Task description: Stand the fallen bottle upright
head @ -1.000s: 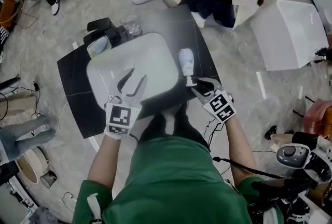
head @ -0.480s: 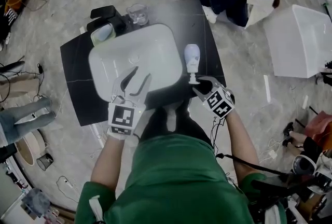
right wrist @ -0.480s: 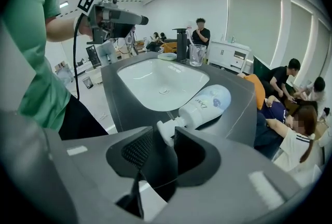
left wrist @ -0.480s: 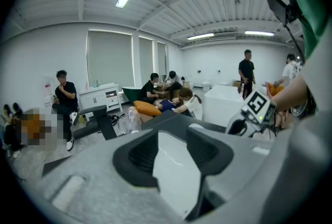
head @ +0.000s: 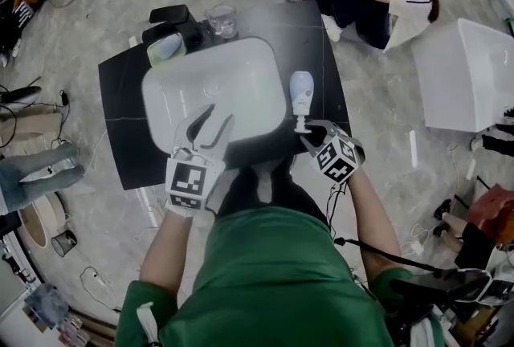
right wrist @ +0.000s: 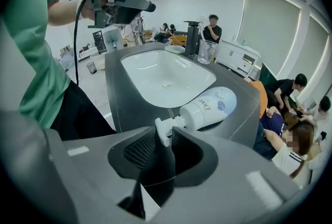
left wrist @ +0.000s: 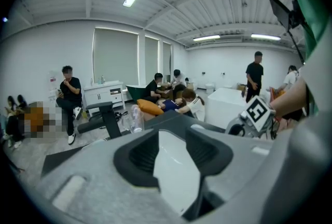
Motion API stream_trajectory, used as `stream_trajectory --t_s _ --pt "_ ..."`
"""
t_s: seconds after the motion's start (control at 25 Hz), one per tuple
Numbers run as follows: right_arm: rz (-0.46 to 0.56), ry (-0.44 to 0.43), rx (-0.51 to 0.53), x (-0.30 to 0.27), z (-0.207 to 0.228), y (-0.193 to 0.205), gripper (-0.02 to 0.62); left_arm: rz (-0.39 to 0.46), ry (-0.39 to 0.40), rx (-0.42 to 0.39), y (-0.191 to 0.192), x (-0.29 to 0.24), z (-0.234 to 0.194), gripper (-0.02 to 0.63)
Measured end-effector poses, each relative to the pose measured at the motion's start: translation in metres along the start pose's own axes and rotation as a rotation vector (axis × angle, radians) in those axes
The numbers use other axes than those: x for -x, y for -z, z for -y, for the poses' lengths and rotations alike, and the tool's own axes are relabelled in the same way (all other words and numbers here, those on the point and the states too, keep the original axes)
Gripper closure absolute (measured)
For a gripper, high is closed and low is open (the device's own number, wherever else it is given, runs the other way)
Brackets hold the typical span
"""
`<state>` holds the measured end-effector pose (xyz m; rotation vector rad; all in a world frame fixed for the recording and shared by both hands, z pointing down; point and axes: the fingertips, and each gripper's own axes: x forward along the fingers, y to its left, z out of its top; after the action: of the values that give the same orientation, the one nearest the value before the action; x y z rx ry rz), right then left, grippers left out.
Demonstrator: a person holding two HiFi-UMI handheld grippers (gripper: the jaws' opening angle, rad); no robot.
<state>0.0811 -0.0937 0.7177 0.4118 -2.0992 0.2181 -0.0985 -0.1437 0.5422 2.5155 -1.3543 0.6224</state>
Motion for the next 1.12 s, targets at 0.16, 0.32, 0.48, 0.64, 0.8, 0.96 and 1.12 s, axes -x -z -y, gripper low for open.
stream_trajectory --t_s 0.16,0.32,0.48,0.64,0.8,0.96,1.12 --pt "-0.017 -0.014 0.012 -0.001 -0.004 -0.001 0.515 0.016 0.004 -0.001 -0.007 0.000 0.001 0.448" --pt "-0.009 -0.039 0.025 0.001 -0.013 -0.008 0.527 0.030 0.008 -0.006 -0.016 0.001 0.004 0.451" --pt "-0.012 -0.048 0.035 0.001 -0.019 -0.012 0.532 0.040 0.004 -0.013 -0.024 0.003 0.005 0.451" --pt "0.012 -0.051 -0.017 0.007 -0.019 -0.014 0.529 0.041 -0.003 -0.014 -0.026 0.006 0.003 0.451" --pt "0.152 -0.018 -0.173 0.033 0.002 -0.036 0.529 0.047 -0.014 -0.011 -0.028 0.008 -0.003 0.451" --pt "0.351 0.075 -0.341 0.079 0.040 -0.067 0.529 0.065 -0.023 -0.013 -0.038 0.014 -0.006 0.451" --pt "0.526 0.165 -0.428 0.131 0.074 -0.097 0.529 0.101 -0.031 -0.013 -0.055 0.019 -0.012 0.451"
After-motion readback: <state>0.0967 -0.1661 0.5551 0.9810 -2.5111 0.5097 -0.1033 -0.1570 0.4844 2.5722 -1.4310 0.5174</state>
